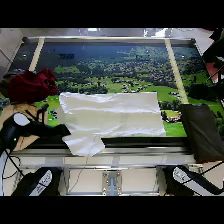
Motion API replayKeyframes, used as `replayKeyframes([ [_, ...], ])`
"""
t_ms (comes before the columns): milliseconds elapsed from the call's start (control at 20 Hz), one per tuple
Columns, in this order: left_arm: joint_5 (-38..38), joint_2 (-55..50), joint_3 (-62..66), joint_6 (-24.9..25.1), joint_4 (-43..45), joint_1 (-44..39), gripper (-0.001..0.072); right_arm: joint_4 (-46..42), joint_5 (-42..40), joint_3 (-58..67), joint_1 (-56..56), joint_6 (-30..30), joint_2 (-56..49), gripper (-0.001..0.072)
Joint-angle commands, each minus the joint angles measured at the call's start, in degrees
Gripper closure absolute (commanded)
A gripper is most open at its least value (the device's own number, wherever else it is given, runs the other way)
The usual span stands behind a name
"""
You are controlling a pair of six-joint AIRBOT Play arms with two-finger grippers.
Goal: Fold the shirts.
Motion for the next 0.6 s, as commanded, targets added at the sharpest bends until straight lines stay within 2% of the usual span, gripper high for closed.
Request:
replayKeyframes([
  [0,-3.6,2.2,-6.8,-2.5,-0.7,0.3,0.0078,2.0,-1.5,0.2,-1.1,0.0,1.9,0.0322],
  [200,-3.4,0.4,-7.0,-3.4,-0.7,0.2,0.0078,4.8,-2.8,0.2,-1.1,0.0,1.9,0.0322],
  [400,3.7,-2.3,-8.0,-3.1,-6.0,-2.0,0.008,5.3,-2.4,0.2,-1.1,0.0,1.9,0.0322],
  [550,5.6,-6.3,-8.9,-3.1,-6.8,-6.7,0.0122,5.4,-2.1,0.2,-1.1,0.0,2.1,0.0322],
])
